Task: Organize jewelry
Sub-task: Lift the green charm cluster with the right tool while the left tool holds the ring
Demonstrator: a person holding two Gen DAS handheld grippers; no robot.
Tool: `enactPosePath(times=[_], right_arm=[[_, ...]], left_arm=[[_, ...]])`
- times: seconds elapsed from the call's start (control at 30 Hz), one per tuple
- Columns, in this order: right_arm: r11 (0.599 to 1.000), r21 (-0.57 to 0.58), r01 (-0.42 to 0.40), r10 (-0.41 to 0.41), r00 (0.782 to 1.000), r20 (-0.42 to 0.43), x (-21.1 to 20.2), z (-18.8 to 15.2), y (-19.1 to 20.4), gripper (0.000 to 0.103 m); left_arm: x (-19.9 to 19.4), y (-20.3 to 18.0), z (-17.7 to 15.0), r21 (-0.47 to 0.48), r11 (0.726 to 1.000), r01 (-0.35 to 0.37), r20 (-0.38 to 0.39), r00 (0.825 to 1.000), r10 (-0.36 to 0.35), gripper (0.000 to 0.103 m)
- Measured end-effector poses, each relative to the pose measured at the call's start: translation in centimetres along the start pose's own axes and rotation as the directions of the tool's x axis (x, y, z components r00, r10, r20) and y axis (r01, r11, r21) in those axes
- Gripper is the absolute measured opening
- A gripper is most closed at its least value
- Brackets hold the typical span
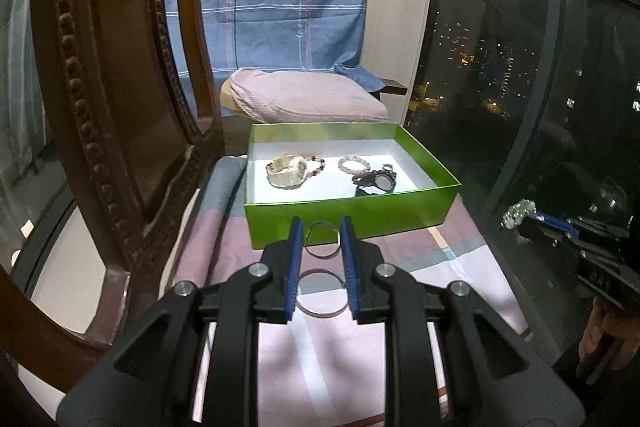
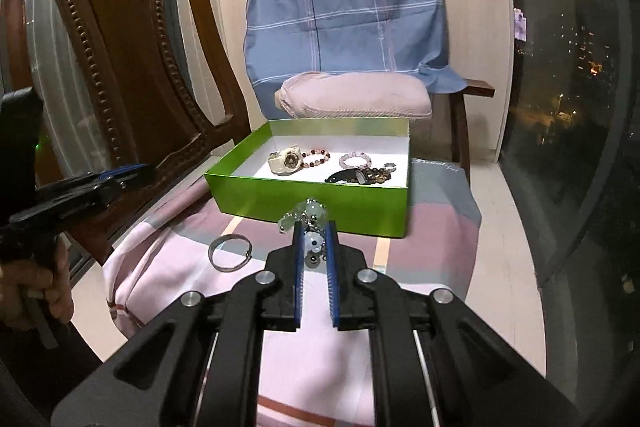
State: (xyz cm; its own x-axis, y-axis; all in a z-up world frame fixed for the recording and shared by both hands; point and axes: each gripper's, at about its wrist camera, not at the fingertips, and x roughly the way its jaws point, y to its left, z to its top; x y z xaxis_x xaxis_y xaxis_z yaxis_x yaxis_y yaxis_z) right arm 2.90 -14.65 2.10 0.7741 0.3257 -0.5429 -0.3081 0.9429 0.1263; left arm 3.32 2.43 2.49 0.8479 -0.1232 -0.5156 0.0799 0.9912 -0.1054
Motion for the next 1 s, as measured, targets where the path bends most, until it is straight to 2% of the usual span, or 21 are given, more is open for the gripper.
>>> enactPosePath(times=[1.0], right_arm=[[1.000,0.010,-0.004,0.004,1.000,-0.007,0.26,-0.18,-0.14,0.010]], left_arm=[[0.88,-0.03,-0.44,-0.008,1.000,-0.013,-0.038,0.999,0.013,0.019]])
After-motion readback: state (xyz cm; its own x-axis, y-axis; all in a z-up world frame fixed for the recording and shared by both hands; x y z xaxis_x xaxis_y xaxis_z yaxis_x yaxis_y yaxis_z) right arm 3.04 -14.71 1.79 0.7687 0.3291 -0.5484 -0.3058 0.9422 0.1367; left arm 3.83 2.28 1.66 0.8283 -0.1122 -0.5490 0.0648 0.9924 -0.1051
